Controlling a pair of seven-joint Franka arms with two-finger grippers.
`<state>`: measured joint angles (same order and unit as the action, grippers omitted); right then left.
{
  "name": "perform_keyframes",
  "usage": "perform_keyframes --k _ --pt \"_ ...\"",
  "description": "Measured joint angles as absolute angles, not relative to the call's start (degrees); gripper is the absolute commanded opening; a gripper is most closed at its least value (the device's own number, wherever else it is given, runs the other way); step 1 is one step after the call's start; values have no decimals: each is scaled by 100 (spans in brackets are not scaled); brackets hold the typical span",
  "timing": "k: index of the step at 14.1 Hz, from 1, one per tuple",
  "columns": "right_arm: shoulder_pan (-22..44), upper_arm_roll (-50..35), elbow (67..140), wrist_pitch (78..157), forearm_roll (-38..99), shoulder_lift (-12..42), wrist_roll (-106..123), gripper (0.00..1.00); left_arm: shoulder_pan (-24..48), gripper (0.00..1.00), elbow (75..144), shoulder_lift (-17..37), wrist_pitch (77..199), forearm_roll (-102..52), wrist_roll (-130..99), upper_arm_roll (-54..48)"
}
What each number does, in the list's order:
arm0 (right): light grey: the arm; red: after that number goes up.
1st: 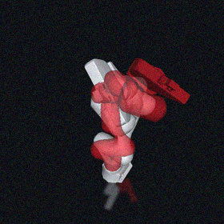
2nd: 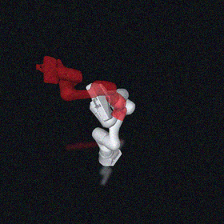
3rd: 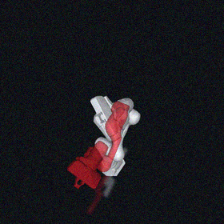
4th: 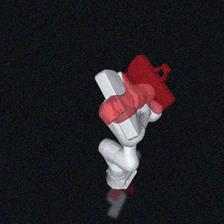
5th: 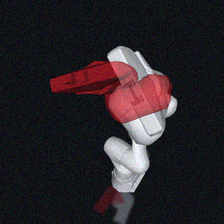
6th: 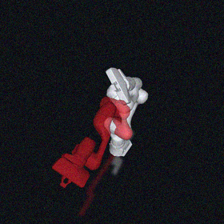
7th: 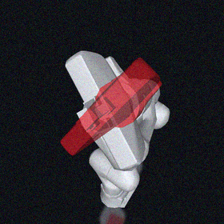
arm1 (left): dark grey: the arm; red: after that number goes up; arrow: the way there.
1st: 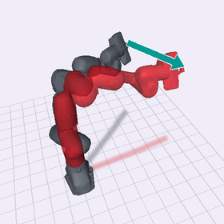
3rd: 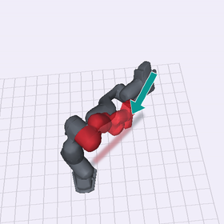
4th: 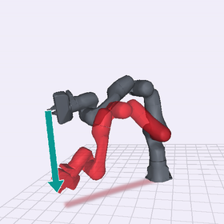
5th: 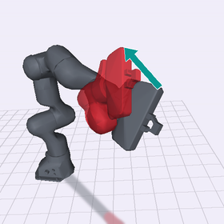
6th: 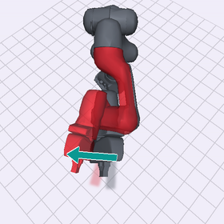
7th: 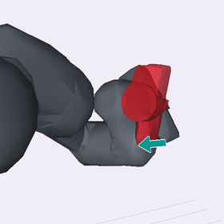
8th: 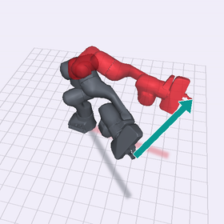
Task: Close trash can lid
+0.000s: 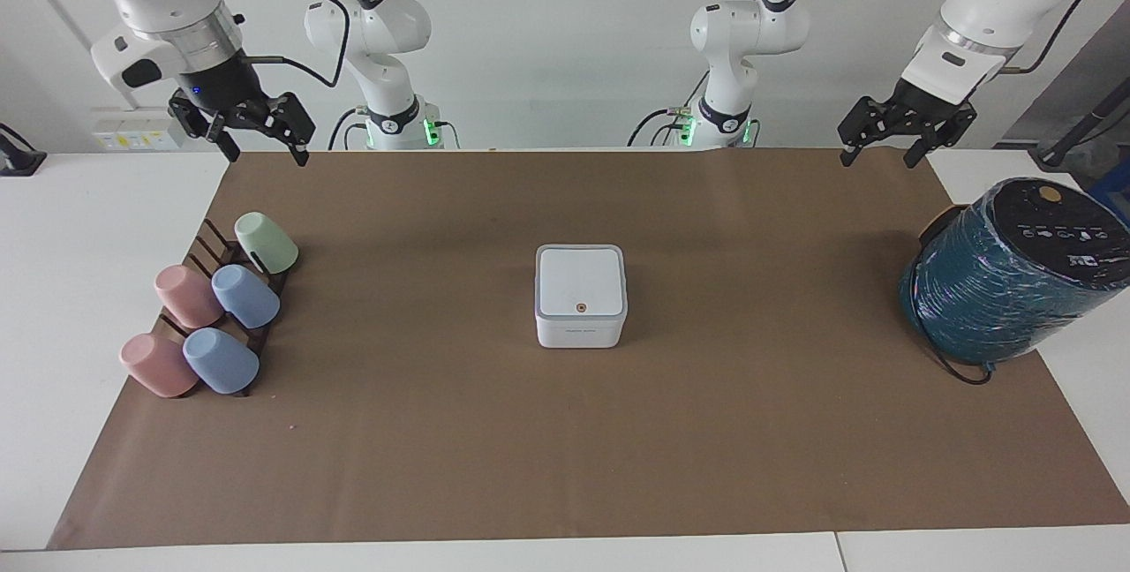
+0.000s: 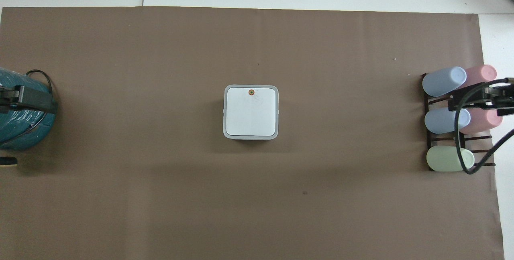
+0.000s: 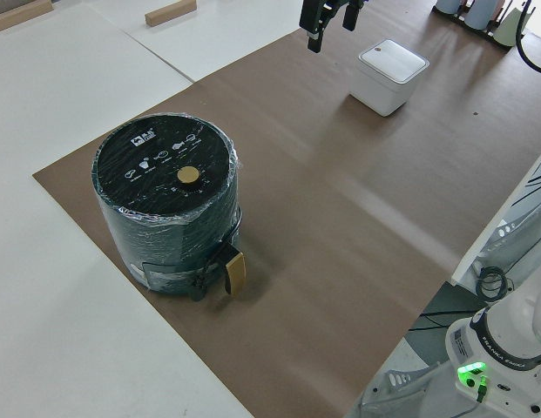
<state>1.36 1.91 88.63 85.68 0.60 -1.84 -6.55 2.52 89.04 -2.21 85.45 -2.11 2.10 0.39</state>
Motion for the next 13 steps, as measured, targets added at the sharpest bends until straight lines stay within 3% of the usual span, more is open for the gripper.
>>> perform_keyframes --k 13 --pt "138 190 8863 8568 60 -184 -655 100 266 100 8534 -153 8229 -71 416 1"
